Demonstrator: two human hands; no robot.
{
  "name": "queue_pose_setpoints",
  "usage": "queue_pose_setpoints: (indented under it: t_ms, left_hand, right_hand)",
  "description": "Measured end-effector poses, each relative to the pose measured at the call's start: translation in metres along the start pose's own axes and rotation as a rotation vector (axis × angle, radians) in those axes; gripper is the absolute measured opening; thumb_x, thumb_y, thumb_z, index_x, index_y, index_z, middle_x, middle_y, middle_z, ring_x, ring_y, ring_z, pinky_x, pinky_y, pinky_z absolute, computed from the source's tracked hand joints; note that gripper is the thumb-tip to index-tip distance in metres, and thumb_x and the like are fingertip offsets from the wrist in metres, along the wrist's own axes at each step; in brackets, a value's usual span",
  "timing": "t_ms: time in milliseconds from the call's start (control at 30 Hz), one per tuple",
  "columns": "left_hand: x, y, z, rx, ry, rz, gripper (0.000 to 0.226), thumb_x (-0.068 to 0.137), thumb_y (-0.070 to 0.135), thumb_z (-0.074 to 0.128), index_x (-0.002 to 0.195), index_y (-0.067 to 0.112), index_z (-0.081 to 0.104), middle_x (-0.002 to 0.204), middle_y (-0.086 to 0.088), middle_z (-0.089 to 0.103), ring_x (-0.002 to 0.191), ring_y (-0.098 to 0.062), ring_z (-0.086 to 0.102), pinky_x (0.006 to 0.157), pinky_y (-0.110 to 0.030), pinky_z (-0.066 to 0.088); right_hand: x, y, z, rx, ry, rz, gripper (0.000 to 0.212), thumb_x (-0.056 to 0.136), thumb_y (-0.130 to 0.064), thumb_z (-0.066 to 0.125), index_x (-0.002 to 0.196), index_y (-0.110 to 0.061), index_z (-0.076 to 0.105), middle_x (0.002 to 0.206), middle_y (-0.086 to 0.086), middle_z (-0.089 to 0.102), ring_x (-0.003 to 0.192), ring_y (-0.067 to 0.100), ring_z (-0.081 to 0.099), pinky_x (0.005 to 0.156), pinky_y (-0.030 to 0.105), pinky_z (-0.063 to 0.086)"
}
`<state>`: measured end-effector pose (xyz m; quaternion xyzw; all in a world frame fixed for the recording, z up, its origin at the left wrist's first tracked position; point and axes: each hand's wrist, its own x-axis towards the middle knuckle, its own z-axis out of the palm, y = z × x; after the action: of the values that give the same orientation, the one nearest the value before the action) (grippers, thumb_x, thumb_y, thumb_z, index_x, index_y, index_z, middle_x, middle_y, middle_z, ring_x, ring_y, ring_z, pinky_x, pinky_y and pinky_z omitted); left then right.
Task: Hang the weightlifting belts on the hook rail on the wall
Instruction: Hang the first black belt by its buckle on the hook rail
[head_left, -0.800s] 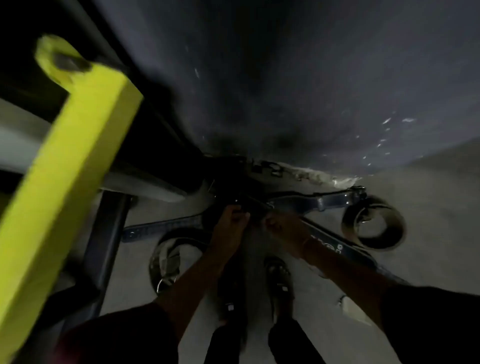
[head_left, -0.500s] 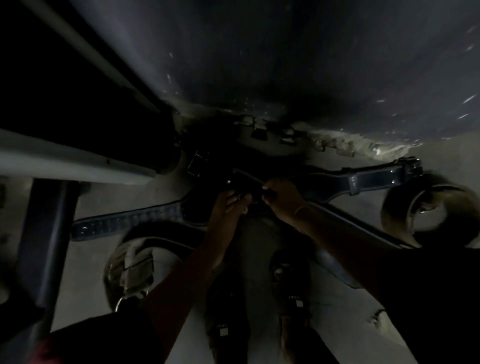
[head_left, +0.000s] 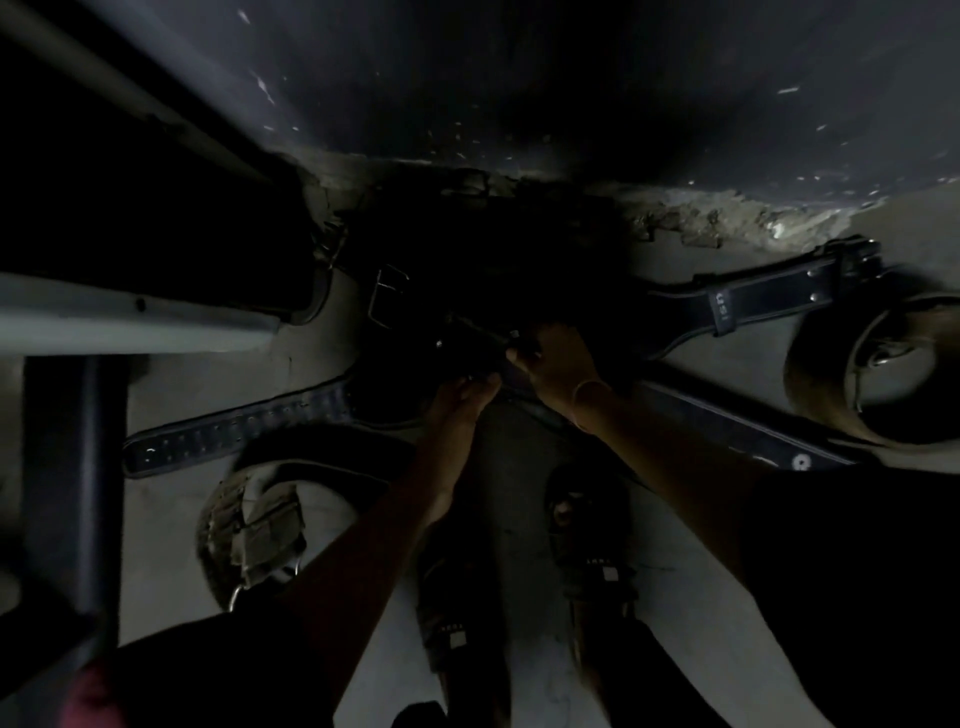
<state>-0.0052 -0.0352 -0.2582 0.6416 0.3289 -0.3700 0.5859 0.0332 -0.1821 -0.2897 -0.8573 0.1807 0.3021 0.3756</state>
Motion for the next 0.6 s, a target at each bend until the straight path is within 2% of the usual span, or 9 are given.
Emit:
queue_pose_setpoints:
  t_ms: [100, 167, 267, 333, 400, 433, 500, 533, 600]
  left_hand:
    - [-0.031, 0.019, 0.010, -0.042, -0.014, -0.032, 0.007, 0.098, 0.037, 0.057, 0.099, 0.033, 0.062, 0.106, 0.007, 0.066, 0.100, -0.008, 0.065, 0.081, -0.022, 0.048]
    - [-0.062, 0.037, 0.018, -0.066, -0.015, -0.046, 0.015, 0.097, 0.038, 0.058, 0.104, 0.027, 0.062, 0.107, 0.000, 0.067, 0.102, -0.016, 0.067, 0.086, -0.029, 0.052]
    - [-0.107, 0.064, 0.030, -0.115, -0.020, -0.084, 0.029, 0.095, 0.034, 0.062, 0.109, 0.008, 0.063, 0.095, -0.009, 0.067, 0.090, -0.022, 0.068, 0.088, -0.036, 0.054]
    - [-0.147, 0.088, 0.040, -0.120, -0.050, -0.123, 0.027, 0.096, 0.032, 0.061, 0.107, 0.007, 0.061, 0.082, -0.008, 0.066, 0.073, -0.018, 0.068, 0.078, -0.033, 0.054]
    - [-0.192, 0.112, 0.053, -0.116, -0.067, -0.156, 0.027, 0.097, 0.030, 0.060, 0.109, 0.005, 0.060, 0.067, -0.005, 0.063, 0.051, -0.012, 0.062, 0.066, -0.030, 0.052]
    - [-0.214, 0.122, 0.058, -0.101, -0.068, -0.144, 0.029, 0.097, 0.028, 0.060, 0.113, 0.004, 0.061, 0.068, -0.005, 0.063, 0.049, -0.011, 0.061, 0.060, -0.027, 0.052]
    - [-0.259, 0.139, 0.067, -0.112, -0.070, -0.080, 0.035, 0.098, 0.024, 0.060, 0.123, 0.000, 0.061, 0.085, -0.006, 0.067, 0.067, -0.015, 0.066, 0.054, -0.023, 0.055]
    - [-0.282, 0.150, 0.070, -0.122, -0.072, -0.045, 0.037, 0.099, 0.023, 0.059, 0.126, -0.001, 0.061, 0.093, -0.007, 0.069, 0.076, -0.017, 0.067, 0.057, -0.024, 0.057]
    - [-0.329, 0.171, 0.071, -0.144, -0.082, -0.001, 0.038, 0.101, 0.023, 0.054, 0.129, -0.001, 0.060, 0.112, -0.012, 0.070, 0.094, -0.025, 0.069, 0.080, -0.034, 0.061]
  right_hand:
    - [-0.040, -0.012, -0.023, 0.079, 0.086, 0.047, 0.027, 0.097, -0.018, 0.059, 0.114, 0.002, 0.066, 0.121, 0.021, 0.064, 0.117, 0.034, 0.058, 0.092, 0.030, 0.041]
    - [-0.075, -0.023, -0.046, 0.107, 0.150, 0.058, 0.024, 0.096, -0.016, 0.060, 0.110, 0.002, 0.068, 0.118, 0.022, 0.065, 0.113, 0.036, 0.060, 0.087, 0.033, 0.043]
    - [-0.126, -0.039, -0.079, 0.178, 0.262, 0.101, 0.026, 0.093, -0.015, 0.065, 0.112, 0.002, 0.069, 0.119, 0.024, 0.065, 0.115, 0.037, 0.060, 0.093, 0.038, 0.045]
    - [-0.171, -0.053, -0.110, 0.279, 0.343, 0.139, 0.029, 0.091, -0.010, 0.067, 0.116, 0.005, 0.066, 0.122, 0.024, 0.063, 0.118, 0.036, 0.058, 0.099, 0.041, 0.044]
    - [-0.216, -0.067, -0.141, 0.332, 0.407, 0.148, 0.029, 0.088, -0.009, 0.071, 0.112, 0.007, 0.067, 0.117, 0.024, 0.066, 0.115, 0.035, 0.060, 0.097, 0.038, 0.045]
    - [-0.237, -0.075, -0.157, 0.334, 0.432, 0.153, 0.028, 0.086, -0.009, 0.073, 0.109, 0.006, 0.068, 0.114, 0.023, 0.067, 0.112, 0.034, 0.062, 0.095, 0.036, 0.046]
    - [-0.279, -0.091, -0.186, 0.340, 0.476, 0.156, 0.026, 0.083, -0.011, 0.076, 0.104, 0.004, 0.071, 0.109, 0.021, 0.070, 0.107, 0.032, 0.064, 0.091, 0.032, 0.047]
    - [-0.299, -0.100, -0.200, 0.356, 0.499, 0.152, 0.025, 0.082, -0.011, 0.077, 0.103, 0.003, 0.072, 0.109, 0.020, 0.071, 0.106, 0.031, 0.064, 0.089, 0.030, 0.047]
    - [-0.342, -0.119, -0.223, 0.366, 0.526, 0.123, 0.024, 0.082, -0.012, 0.078, 0.101, 0.002, 0.073, 0.107, 0.019, 0.071, 0.103, 0.029, 0.065, 0.085, 0.026, 0.045]
